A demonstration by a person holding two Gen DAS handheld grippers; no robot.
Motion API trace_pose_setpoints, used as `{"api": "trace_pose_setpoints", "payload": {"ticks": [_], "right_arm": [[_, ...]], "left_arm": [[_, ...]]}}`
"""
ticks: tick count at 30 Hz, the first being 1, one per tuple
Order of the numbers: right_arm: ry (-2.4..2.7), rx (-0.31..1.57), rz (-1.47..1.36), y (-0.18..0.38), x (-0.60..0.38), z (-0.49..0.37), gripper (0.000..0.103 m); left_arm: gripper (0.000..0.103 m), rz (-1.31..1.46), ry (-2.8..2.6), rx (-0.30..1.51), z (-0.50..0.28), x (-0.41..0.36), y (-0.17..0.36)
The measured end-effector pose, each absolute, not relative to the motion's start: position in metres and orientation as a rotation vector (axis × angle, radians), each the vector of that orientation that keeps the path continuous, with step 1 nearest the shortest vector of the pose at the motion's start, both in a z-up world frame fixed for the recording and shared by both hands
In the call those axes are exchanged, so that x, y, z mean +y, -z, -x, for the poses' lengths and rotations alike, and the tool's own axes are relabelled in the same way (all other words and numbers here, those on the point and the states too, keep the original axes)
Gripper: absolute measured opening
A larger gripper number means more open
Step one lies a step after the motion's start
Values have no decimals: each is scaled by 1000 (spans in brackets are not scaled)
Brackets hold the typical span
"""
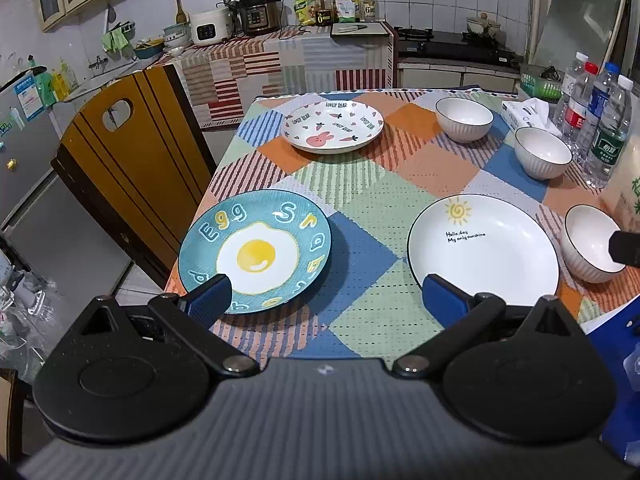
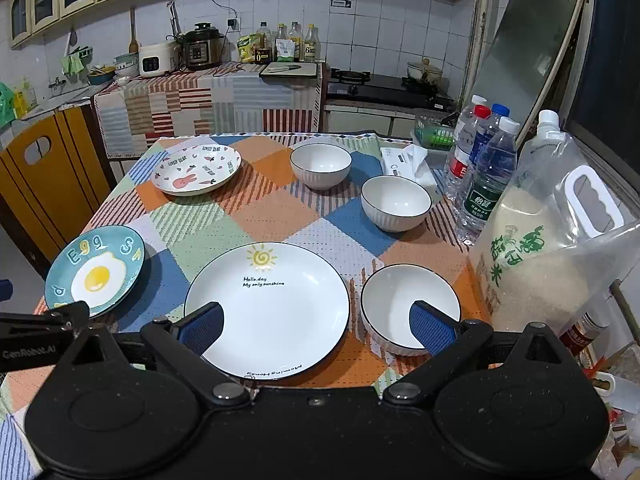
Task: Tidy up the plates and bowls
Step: 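Move both tools toward the white sun-print plate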
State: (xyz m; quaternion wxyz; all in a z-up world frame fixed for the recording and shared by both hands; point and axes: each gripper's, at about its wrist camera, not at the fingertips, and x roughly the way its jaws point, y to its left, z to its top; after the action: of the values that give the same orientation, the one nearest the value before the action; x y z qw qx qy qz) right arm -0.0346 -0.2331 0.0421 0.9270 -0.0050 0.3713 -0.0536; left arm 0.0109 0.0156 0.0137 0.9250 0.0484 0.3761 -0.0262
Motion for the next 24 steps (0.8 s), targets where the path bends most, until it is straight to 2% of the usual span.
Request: {"api": "trace_pose_setpoints", "payload": {"ticks": [24], "right_arm": [[92, 764, -4, -33, -235, 34, 101]], "left_arm": [[103, -96, 112, 806, -10, 15, -9]]}}
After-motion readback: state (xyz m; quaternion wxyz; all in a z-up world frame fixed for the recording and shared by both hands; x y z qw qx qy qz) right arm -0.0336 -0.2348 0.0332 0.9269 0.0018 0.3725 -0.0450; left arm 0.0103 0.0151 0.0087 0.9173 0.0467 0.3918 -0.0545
